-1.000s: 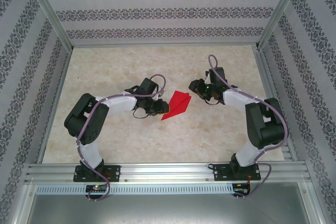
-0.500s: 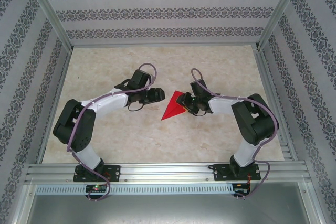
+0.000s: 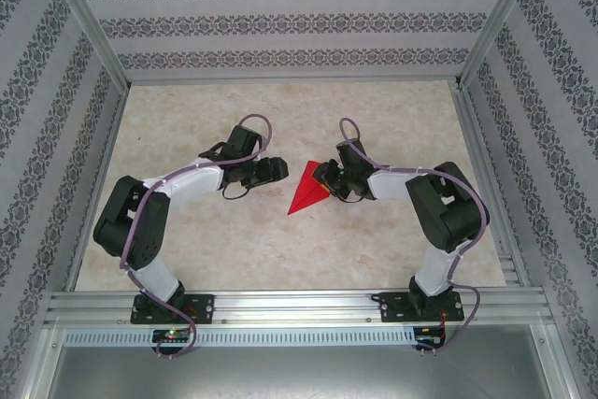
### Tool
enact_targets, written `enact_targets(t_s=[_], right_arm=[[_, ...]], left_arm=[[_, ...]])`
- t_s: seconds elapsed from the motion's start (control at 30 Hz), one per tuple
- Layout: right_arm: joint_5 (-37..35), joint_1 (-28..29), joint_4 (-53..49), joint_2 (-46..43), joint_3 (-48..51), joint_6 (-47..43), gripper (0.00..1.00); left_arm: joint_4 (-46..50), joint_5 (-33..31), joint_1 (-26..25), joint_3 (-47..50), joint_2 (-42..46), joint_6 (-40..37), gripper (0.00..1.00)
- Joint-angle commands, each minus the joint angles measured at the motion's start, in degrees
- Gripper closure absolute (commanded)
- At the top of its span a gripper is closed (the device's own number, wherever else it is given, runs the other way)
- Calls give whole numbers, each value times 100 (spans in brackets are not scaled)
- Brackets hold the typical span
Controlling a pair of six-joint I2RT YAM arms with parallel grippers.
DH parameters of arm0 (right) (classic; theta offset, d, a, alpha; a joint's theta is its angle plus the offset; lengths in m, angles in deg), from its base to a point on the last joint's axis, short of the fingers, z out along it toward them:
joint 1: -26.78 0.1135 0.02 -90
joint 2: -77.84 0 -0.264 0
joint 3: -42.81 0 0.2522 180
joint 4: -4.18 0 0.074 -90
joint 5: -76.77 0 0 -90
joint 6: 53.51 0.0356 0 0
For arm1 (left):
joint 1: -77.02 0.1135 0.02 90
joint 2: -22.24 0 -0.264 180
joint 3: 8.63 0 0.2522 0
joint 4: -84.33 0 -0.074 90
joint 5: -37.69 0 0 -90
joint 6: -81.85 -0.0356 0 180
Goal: Fold a paper plane with a square sheet of paper (pick it up from the middle)
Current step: Turn over the paper at the center of the table.
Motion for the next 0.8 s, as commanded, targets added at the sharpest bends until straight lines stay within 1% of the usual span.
enact_targets(t_s=[0.0, 0.1, 0.13, 0.27, 0.4, 0.5, 0.57, 0.63, 0.67, 0.77], right_arm=[[234, 100, 426, 167, -170, 3, 64], [387, 174, 417, 279, -316, -90, 64], [435, 199, 439, 324, -358, -96, 65], [575, 220, 741, 442, -304, 31, 70], [676, 227, 1187, 497, -157, 133, 77], [690, 212, 1537, 491, -8, 183, 87], [798, 170, 1848, 431, 103, 228, 93], [997, 119, 2187, 296, 193, 230, 95], [1103, 85, 2329, 227, 223, 215, 95], [1641, -32, 2737, -6, 271, 161, 95]], left_arm=[[-171, 180, 106, 60, -34, 15, 29], [-157, 230, 151, 51, -43, -54, 28], [-162, 233, 161, 57, -35, -57, 26], [-204, 302, 210, 99, 17, -46, 23], [-360, 448, 302, 258, 117, 42, 18], [-487, 687, 379, 379, 188, 107, 14], [-567, 857, 418, 468, 269, 119, 9], [-594, 1041, 489, 524, 388, 75, 4], [-622, 1130, 517, 553, 439, 61, 0], [-877, 1662, 634, 676, 625, 88, 0]])
